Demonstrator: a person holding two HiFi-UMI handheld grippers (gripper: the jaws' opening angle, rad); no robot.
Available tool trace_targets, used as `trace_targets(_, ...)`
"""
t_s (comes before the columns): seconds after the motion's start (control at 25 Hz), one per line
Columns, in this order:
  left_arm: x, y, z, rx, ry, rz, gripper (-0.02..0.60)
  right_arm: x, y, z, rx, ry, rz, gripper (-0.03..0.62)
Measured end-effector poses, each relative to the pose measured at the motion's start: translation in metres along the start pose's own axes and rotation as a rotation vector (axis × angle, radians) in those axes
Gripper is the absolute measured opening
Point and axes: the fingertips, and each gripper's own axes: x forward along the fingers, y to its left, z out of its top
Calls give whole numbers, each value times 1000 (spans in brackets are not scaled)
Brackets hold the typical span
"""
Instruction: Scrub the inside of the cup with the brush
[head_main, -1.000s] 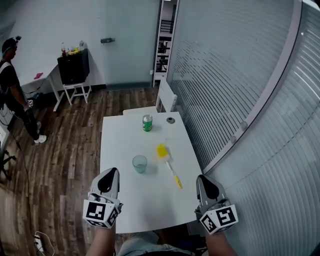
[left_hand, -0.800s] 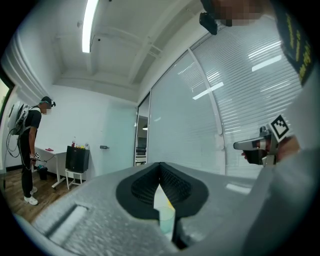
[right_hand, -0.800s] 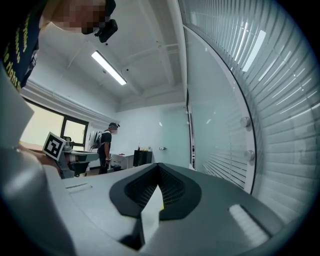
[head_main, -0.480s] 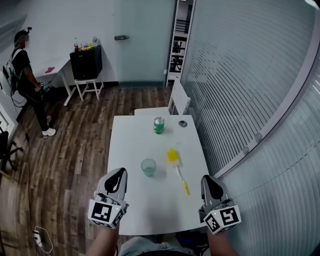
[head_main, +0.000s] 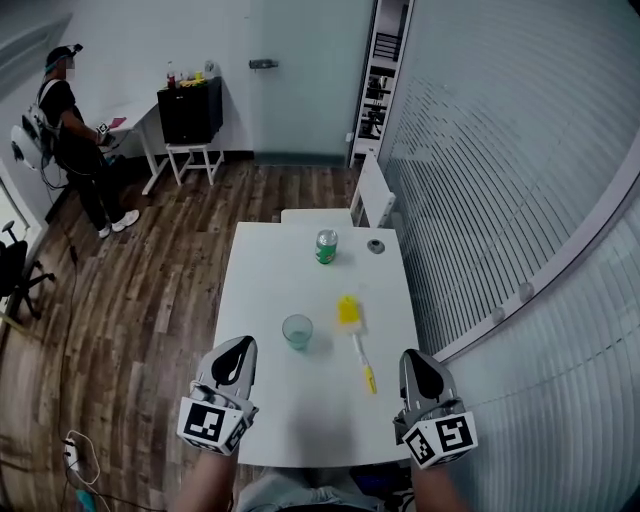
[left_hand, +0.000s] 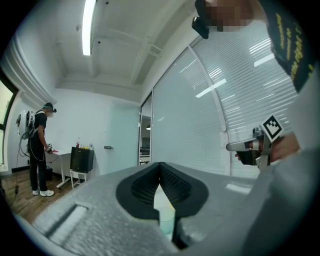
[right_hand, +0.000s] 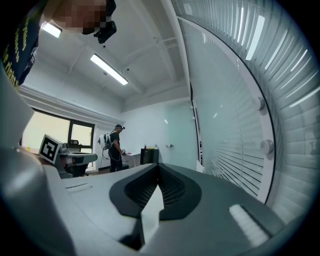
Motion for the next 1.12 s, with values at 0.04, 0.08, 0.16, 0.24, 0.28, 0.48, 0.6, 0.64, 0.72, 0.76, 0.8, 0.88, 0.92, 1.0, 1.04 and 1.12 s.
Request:
trace_targets(0.04,2,-1,-1,-1,-1,0,0,2,-1,0,1,3,7,8)
trace_targets(0.08,4,-2,-1,0,-5,-1,0,4,-2,-1,1,7,12,8)
trace_targets(0.16,9,-1,-3,-2,0,8,0,8,-4,-4,4,13,19,8)
trace_targets(0.24,14,-1,-7,-10,2,10,0,13,-8,-8,8,17,22,9)
trace_targets(0.28,17,-2,-10,-6,1,5,0,15,-10,-10,10,19,22,9)
trace_targets(0.48,29,0,-28,6,19,-10,0,28,-16,-25,19,40,24,12)
trace_targets(0.6,36,1,-36,-1,7,-24,0,37,-16,-36,14,62,29,20)
trace_targets(0.64,38,2,-39,-2,4,-27,0,40,-17,-41,11,71,29,20)
trace_targets(0.72,46,3,-43,-9,1,-29,2,48,-20,-51,4,92,29,28)
trace_targets(0.76,50,3,-46,-12,6,-33,2,51,-22,-57,-1,104,29,32)
trace_targets(0.8,53,3,-51,-13,15,-37,2,55,-23,-63,-4,115,28,37)
trace_targets(0.88,54,2,-63,-13,37,-51,2,58,-25,-74,-8,138,25,49)
trace_targets(0.92,53,1,-67,-20,39,-62,2,57,-24,-81,-9,151,22,60)
trace_targets(1.0,51,-3,-74,-40,30,-93,2,56,-23,-95,-14,177,13,77)
trace_targets(1.04,51,-4,-78,-51,27,-107,11,58,-23,-102,-15,190,9,83)
trace_targets(1.12,53,-4,-88,-71,33,-126,39,62,-24,-115,-14,214,3,89)
